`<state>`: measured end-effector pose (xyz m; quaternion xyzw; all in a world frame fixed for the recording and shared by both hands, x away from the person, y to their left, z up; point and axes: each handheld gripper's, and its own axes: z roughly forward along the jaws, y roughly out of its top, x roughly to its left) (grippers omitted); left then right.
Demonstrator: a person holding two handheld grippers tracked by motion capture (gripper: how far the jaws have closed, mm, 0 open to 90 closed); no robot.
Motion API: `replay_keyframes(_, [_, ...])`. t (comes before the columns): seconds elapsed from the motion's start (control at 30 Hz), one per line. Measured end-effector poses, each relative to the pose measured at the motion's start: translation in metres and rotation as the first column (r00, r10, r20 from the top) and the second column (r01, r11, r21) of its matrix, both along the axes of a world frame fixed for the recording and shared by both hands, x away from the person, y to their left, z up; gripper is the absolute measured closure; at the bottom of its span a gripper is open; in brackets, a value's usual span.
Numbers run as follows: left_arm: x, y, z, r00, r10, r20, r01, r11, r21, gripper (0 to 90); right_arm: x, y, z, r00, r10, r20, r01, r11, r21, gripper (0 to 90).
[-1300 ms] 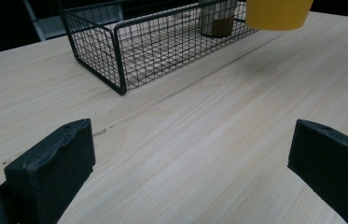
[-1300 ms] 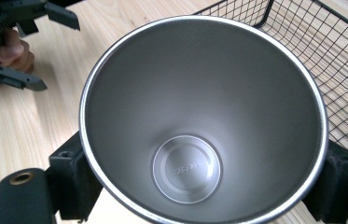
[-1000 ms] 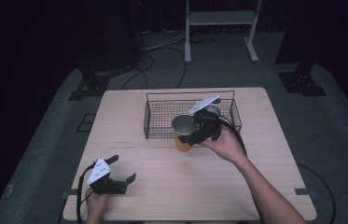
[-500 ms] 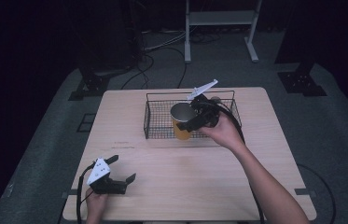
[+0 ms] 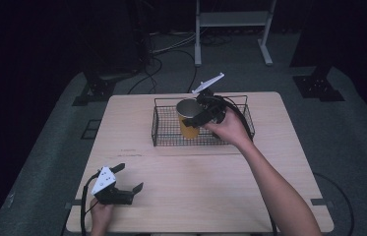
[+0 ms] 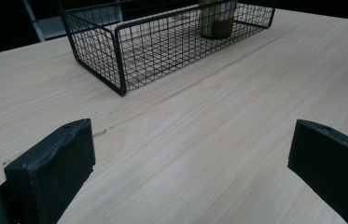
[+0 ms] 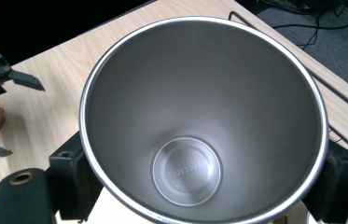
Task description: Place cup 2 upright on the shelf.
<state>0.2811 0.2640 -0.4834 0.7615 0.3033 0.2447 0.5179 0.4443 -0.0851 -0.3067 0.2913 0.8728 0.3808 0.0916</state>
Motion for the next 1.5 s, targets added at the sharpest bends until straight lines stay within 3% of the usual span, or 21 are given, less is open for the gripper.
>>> replay_keyframes(0.43, [0.0, 0.0, 0.0, 1.0, -0.001, -0.004, 0.001, 1.0, -0.004, 0.0, 0.022, 0.005, 0.007, 0.9995, -0.032, -0.007, 0.032, 0.9995, 0.007, 14.3])
replay_keyframes(0.97, [0.0, 0.001, 0.0, 1.0, 0.0, -0.004, 0.0, 1.0, -0.003, 0.0, 0.04, 0.016, 0.007, 0.9982, -0.059, -0.005, 0.059, 0.998, -0.022, 14.3])
replay_keyframes(1.5, [0.0, 0.001, 0.0, 1.0, 0.0, -0.004, 0.0, 1.0, -0.004, 0.0, 0.058, 0.026, -0.002, 0.9954, -0.094, -0.016, 0.094, 0.9953, -0.024, 14.3])
